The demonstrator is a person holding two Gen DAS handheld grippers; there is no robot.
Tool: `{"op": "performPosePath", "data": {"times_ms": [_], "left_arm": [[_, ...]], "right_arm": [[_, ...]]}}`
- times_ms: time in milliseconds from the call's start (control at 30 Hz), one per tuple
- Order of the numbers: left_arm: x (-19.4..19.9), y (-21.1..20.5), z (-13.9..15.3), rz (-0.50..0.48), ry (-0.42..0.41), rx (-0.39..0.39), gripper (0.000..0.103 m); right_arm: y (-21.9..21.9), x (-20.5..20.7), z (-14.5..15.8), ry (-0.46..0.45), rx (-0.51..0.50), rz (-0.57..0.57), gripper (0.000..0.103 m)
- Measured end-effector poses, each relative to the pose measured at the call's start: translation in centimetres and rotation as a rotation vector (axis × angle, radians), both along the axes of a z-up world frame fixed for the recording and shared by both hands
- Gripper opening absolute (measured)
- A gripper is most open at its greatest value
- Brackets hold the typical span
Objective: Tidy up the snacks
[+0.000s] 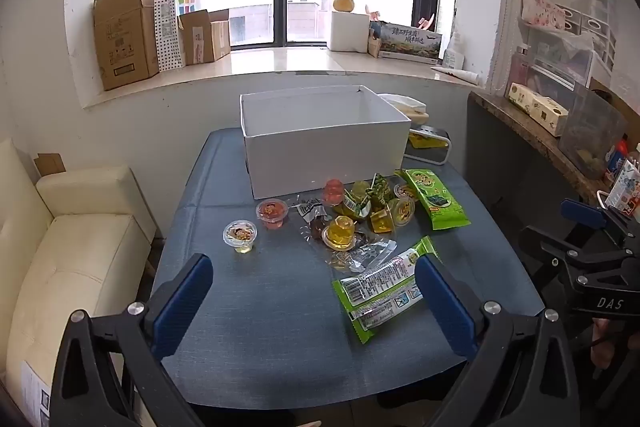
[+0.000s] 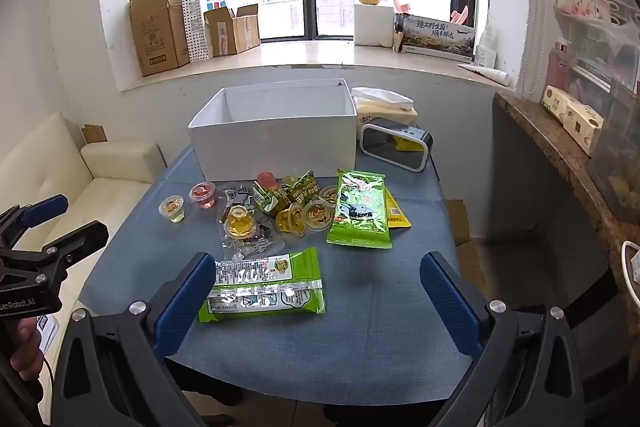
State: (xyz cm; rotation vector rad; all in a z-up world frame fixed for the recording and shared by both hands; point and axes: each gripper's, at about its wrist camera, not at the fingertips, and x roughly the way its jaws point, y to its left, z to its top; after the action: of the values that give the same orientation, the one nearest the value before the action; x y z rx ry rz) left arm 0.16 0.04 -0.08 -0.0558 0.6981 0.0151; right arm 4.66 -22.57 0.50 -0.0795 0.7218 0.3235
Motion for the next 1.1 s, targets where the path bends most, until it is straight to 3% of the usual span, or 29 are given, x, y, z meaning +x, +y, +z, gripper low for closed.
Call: {"op": "performPosePath", "data": {"times_ms": [1100], "left_arm": [[-0.28, -0.47, 0.39, -0.012, -0.006, 0.01, 0.103]], "right_arm": [[0.12, -0.16, 0.03, 0.004, -0.004, 0.007, 0.103]]}}
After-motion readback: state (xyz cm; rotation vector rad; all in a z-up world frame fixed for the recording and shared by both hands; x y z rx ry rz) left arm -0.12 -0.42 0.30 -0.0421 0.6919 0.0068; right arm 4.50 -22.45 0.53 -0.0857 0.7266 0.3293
